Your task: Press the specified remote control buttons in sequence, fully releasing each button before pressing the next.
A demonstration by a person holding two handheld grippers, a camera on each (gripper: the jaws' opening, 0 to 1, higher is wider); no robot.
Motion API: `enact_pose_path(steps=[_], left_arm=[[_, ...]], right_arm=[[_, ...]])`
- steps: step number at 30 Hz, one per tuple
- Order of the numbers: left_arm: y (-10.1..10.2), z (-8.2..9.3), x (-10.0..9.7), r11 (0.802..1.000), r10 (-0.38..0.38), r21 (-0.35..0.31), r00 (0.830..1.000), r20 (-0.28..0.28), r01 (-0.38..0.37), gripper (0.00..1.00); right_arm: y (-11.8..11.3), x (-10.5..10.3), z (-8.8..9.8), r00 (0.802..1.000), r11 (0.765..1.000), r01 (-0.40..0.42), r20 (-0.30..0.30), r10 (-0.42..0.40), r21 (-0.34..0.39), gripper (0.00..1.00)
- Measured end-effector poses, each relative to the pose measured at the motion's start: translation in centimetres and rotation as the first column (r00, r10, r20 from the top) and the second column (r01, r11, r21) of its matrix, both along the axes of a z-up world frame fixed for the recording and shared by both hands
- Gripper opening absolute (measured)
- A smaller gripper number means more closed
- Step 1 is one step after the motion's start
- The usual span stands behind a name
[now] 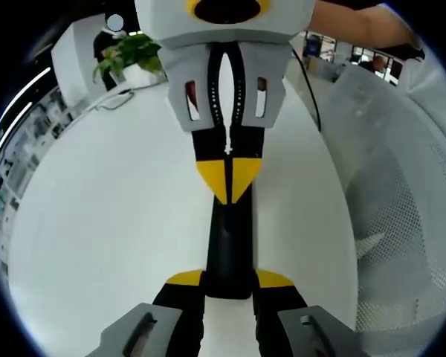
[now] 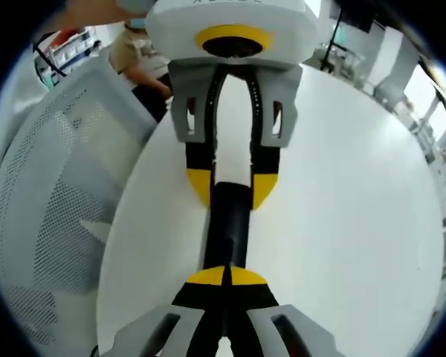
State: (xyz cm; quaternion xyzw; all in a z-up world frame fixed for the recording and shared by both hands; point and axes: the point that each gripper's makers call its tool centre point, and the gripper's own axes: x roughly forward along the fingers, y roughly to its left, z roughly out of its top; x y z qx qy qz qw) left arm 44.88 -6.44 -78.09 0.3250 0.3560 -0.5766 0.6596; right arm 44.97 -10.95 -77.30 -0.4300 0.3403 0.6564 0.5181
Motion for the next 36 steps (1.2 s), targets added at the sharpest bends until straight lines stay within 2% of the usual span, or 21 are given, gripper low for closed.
enact_pose_path(steps=[8,17,36], left_arm=[[0.0,0.2,-0.2,1.0,0.001,0.009,1.0,0.003,-0.001,0.23],[0.0,0.2,-0.3,1.0,0.0,0.011,1.0,0.002,0.0,0.23],[0.0,0.2,-0.3,1.0,0.001,0.012,1.0,-0.001,-0.001,0.23]], right_arm=[[-0.2,0.0,0.2,1.0,1.0,-0.014,0.014,0.014,0.002,0.0],[-0.1,-0.2,1.6,0.999,0.999,-0.009,0.035,0.008,0.033,0.0],[-0.4,-0.1,3.2,0.998,0.999,0.0,0.068,-0.003,0.05,0.0]])
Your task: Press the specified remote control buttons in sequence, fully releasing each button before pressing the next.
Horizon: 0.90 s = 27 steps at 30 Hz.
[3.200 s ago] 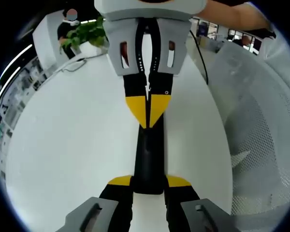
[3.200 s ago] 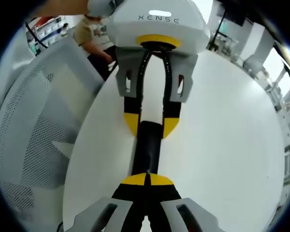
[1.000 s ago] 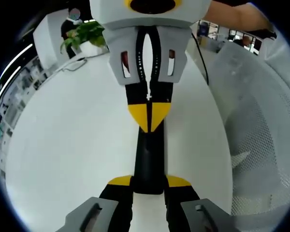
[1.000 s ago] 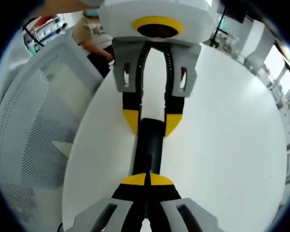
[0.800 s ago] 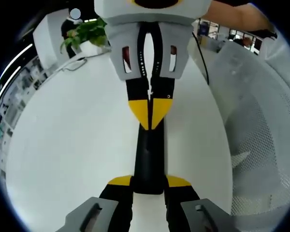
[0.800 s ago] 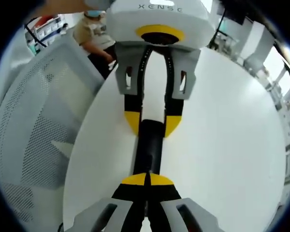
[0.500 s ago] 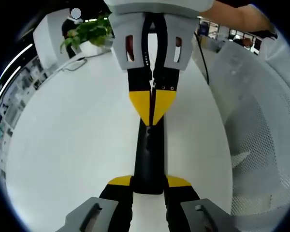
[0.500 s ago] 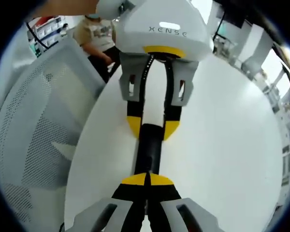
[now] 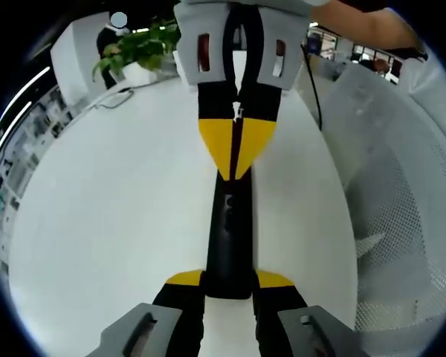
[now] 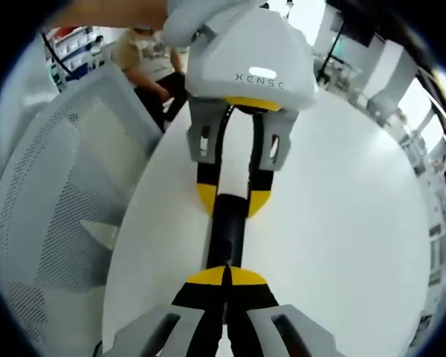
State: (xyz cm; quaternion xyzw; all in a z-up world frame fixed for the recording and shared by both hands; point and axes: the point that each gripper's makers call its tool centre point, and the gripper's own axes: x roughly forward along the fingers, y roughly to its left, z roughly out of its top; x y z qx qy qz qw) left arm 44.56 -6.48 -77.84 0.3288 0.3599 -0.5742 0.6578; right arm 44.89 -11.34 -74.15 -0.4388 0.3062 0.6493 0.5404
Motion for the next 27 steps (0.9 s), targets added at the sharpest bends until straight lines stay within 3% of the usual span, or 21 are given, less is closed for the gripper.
enact_pose_path(steps=[12,27], left_arm=[[0.0,0.0,-0.1,1.0,-0.001,0.001,1.0,0.001,0.001,0.23],[0.0,0.0,0.0,1.0,0.0,-0.002,1.0,0.001,0.0,0.23]], right_arm=[[0.2,-0.1,0.5,1.0,1.0,-0.009,0.012,0.009,0.002,0.0],[-0.2,-0.8,-1.1,1.0,1.0,-0.012,-0.009,0.012,-0.023,0.0]])
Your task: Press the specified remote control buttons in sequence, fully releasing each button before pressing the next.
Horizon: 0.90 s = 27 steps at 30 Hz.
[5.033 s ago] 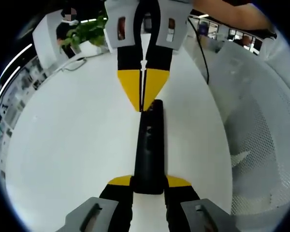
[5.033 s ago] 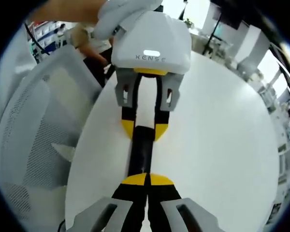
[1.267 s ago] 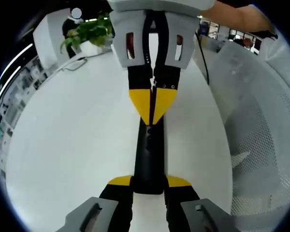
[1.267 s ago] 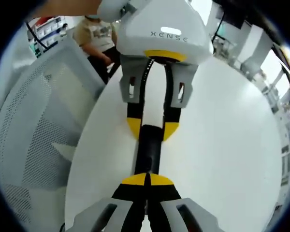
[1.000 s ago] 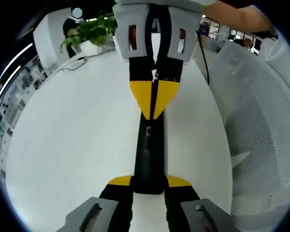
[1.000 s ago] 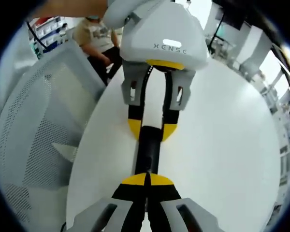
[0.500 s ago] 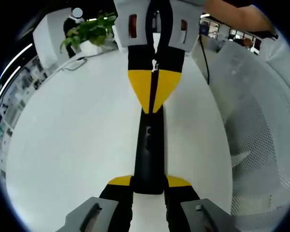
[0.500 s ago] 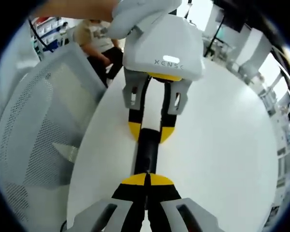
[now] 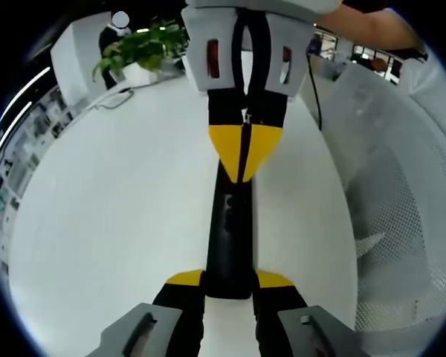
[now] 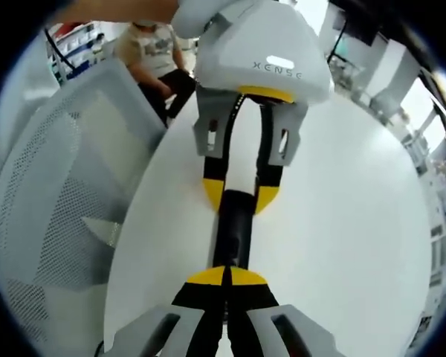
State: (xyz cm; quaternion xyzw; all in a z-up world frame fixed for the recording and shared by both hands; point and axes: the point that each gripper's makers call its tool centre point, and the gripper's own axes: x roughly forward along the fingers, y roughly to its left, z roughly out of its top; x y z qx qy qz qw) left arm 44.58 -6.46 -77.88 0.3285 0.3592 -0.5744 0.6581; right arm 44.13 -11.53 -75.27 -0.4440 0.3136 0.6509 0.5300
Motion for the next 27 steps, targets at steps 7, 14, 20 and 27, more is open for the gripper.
enact_pose_path(steps=[7,14,20,27], left_arm=[[0.0,0.0,0.1,1.0,0.0,-0.004,1.0,0.0,0.0,0.23],[0.0,0.0,0.0,1.0,0.001,-0.008,1.0,0.0,-0.001,0.23],[0.0,0.0,0.1,1.0,0.0,-0.01,1.0,0.0,0.0,0.23],[0.0,-0.1,0.2,1.0,0.0,-0.012,1.0,-0.001,0.0,0.23]], right_arm=[[0.1,-0.3,-0.7,1.0,1.0,-0.003,-0.013,0.003,-0.006,0.0],[0.2,-0.6,-1.2,1.0,1.0,-0.014,-0.023,0.014,-0.019,0.0],[0.3,-0.7,-1.5,0.999,0.999,-0.022,-0.025,0.022,-0.025,0.0],[0.3,-0.7,-1.9,0.999,0.999,-0.032,-0.028,0.031,-0.034,0.0]])
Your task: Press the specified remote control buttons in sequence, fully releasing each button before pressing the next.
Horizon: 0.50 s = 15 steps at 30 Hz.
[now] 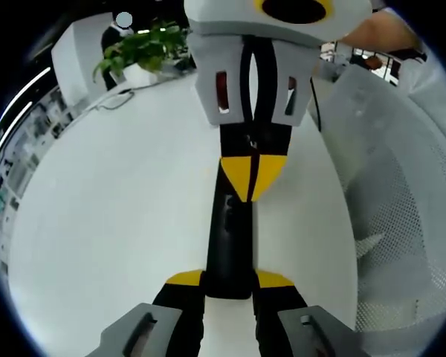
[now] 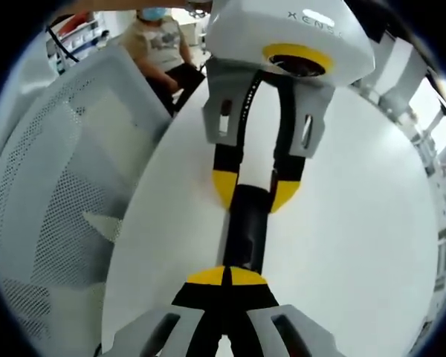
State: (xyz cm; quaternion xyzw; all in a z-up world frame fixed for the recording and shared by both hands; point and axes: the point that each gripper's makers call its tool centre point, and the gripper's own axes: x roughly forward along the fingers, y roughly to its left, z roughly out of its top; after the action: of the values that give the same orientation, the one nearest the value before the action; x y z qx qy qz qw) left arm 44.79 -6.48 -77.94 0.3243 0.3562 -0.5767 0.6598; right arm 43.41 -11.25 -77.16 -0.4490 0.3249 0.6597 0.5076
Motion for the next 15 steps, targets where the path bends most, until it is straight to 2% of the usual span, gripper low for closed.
enact_pose_path(steps=[15], left_arm=[[-0.02,0.07,-0.2,1.0,-0.004,-0.001,1.0,-0.005,0.004,0.23]], right_arm=[[0.12,0.0,-0.17,1.0,1.0,0.006,-0.02,-0.006,0.0,0.0]])
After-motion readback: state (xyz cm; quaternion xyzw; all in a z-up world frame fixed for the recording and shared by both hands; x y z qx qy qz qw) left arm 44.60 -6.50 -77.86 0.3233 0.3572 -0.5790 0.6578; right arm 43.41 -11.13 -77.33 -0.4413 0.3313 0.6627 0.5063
